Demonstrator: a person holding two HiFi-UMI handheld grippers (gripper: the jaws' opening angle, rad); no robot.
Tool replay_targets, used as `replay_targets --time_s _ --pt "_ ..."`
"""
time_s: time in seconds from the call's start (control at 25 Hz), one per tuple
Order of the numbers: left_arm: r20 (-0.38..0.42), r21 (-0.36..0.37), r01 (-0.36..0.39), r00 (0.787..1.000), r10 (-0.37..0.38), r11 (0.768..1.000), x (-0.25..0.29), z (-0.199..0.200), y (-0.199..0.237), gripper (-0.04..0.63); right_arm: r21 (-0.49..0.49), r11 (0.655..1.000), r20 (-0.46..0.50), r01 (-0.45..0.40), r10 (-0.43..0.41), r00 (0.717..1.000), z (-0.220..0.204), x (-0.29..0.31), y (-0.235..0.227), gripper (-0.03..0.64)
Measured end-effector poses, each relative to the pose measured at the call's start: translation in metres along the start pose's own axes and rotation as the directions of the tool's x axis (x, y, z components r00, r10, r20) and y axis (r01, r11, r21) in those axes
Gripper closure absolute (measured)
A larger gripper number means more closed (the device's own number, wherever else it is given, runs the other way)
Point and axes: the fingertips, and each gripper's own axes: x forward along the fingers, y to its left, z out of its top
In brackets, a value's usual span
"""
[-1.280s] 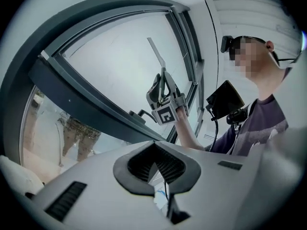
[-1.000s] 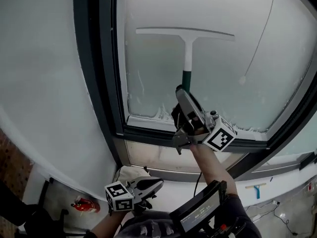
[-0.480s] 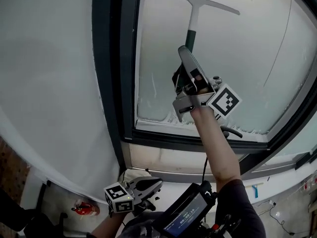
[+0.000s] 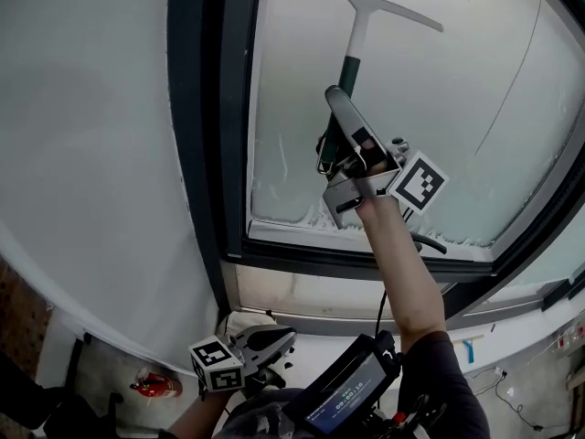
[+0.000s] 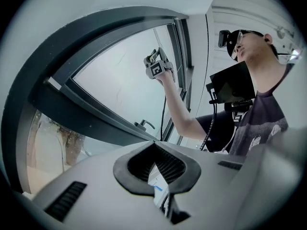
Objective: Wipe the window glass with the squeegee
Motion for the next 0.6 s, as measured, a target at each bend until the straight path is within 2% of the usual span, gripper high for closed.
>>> replay_targets --time_s 0.6 --pt "-0.018 -0.034 0.023 1.000 -0.024 0.999 0.011 -0.013 -0.005 0.591 0.052 0.999 -0.056 0.015 -0.013 0.998 -0.027 -0.029 -0.004 0.520"
